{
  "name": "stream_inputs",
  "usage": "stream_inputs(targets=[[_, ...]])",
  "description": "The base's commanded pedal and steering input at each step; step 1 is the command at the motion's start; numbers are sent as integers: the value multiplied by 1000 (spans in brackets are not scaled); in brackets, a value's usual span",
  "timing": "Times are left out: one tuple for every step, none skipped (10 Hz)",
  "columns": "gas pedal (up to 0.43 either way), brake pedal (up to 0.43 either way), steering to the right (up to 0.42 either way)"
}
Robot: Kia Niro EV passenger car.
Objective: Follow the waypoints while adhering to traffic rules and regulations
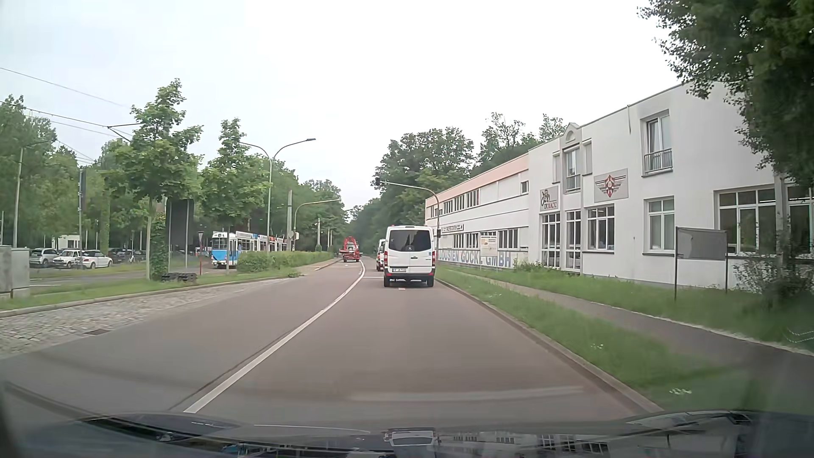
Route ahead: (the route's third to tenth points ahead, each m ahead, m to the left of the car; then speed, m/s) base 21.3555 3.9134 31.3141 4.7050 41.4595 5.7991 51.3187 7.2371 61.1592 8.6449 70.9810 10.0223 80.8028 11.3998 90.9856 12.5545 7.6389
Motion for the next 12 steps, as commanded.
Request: stream_inputs(targets=[[47,0,-5],[47,0,-6],[47,0,-6],[47,0,-6],[47,0,-6],[47,0,-6],[47,0,-6],[47,0,-7],[47,0,-6],[47,0,-7],[47,0,-6],[8,0,-7]])
